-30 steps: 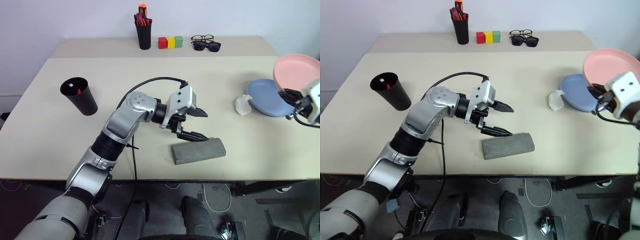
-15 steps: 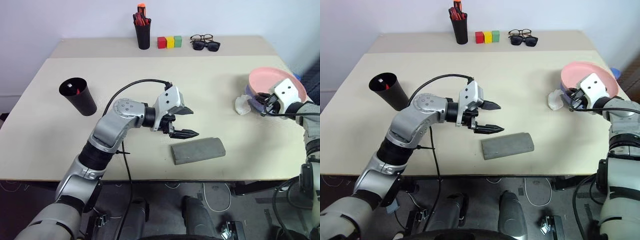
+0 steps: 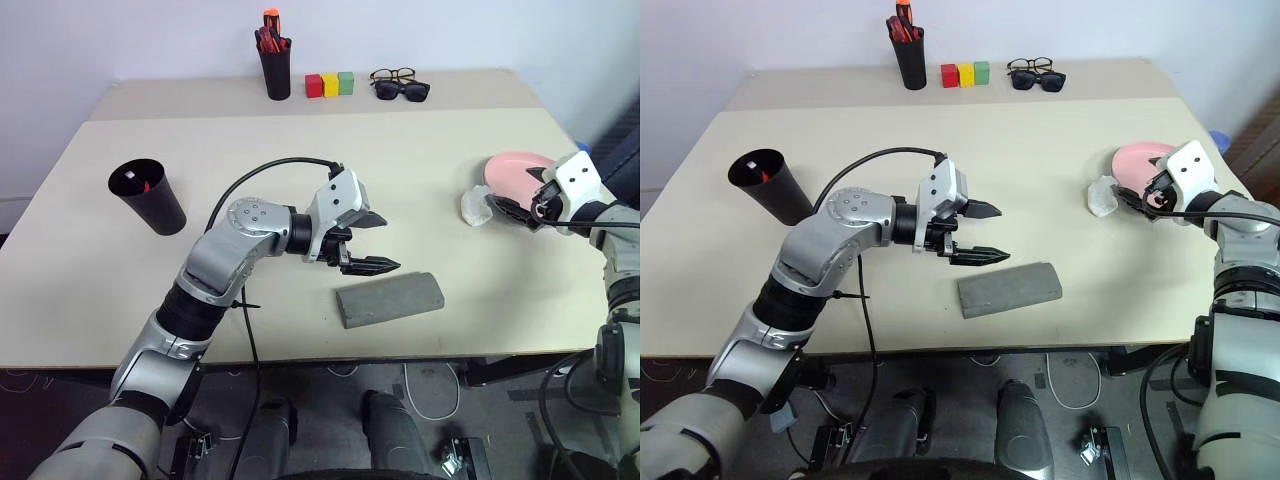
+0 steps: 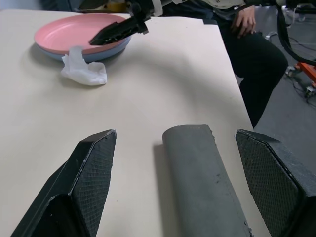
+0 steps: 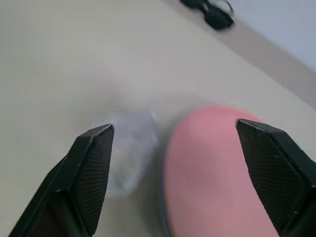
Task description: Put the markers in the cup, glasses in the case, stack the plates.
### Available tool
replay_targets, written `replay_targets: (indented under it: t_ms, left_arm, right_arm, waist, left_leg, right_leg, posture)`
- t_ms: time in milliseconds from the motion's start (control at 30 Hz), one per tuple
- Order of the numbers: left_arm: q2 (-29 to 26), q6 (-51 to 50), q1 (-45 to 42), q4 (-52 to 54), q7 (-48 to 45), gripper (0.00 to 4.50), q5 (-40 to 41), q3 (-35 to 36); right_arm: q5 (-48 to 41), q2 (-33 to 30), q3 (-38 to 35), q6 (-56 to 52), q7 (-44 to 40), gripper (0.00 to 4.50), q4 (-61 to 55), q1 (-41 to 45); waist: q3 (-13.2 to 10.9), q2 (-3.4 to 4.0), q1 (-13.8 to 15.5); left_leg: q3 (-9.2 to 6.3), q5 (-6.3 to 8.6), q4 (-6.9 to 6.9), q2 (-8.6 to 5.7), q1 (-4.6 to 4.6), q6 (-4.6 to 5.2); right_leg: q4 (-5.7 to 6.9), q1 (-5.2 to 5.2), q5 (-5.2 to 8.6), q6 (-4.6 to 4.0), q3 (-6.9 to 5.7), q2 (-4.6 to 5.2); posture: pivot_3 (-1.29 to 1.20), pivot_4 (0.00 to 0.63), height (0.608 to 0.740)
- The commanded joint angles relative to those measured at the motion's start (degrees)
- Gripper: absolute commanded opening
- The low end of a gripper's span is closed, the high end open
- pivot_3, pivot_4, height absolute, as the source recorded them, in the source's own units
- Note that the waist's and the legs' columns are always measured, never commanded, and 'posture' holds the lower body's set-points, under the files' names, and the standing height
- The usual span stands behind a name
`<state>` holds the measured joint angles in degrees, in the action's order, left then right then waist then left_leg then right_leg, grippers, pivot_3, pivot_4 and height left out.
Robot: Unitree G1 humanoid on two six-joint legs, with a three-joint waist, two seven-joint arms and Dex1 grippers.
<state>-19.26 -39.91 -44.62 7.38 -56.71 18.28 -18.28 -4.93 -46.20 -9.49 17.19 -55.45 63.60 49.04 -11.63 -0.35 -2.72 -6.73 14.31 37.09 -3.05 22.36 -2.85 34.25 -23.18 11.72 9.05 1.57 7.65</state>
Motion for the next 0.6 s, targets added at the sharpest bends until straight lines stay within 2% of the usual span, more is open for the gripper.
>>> replay_targets:
  t_ms: [33, 133, 267, 600]
  left_arm:
    - [0.3, 0.3, -1.1, 0.5, 0.4, 3.95, 1.0, 1.1]
    - [0.0, -0.8, -1.1, 1.1, 1.4, 3.95, 1.4, 2.3]
    - [-1.2, -3.2, -1.0, 2.5, 3.3, 3.95, 2.6, 4.7]
    - [-3.6, -7.4, 1.4, 7.1, 7.1, 3.95, 4.8, 7.0]
  right_arm:
    - [-5.6, 2.2, -2.0, -6.6, -5.1, 4.00, -6.7, -2.3]
    - [-7.0, 4.7, -1.7, -11.0, -5.5, 4.00, -10.1, -4.9]
    - [-6.6, 7.2, -1.7, -12.3, -1.8, 4.00, -9.4, -5.1]
    - [-3.1, 8.3, -0.3, -8.1, 5.2, 4.00, -2.4, -2.2]
  waist:
    - [0.0, 0.00, 0.2]
    - [0.0, 0.01, 0.2]
    - [0.0, 0.02, 0.2]
    - [0.0, 0.02, 0.1]
  left_leg:
    - [0.00, 0.00, 0.00, 0.00, -0.01, 0.00]
    - [-0.01, 0.00, 0.01, -0.01, 0.00, 0.00]
    - [-0.02, 0.00, 0.01, -0.01, 0.00, 0.00]
    - [-0.01, -0.01, 0.00, -0.01, 0.00, -0.02]
  right_leg:
    - [0.01, 0.01, 0.00, 0.00, 0.00, 0.00]
    - [0.02, 0.00, 0.00, 0.00, 0.00, 0.00]
    - [0.03, -0.01, 0.00, 0.00, 0.00, 0.01]
    - [0.08, -0.05, 0.00, 0.00, 0.00, 0.00]
  posture:
    - [0.00, 0.150, 0.740]
    - [0.00, 0.150, 0.740]
    - [0.00, 0.150, 0.740]
    - [0.00, 0.150, 0.740]
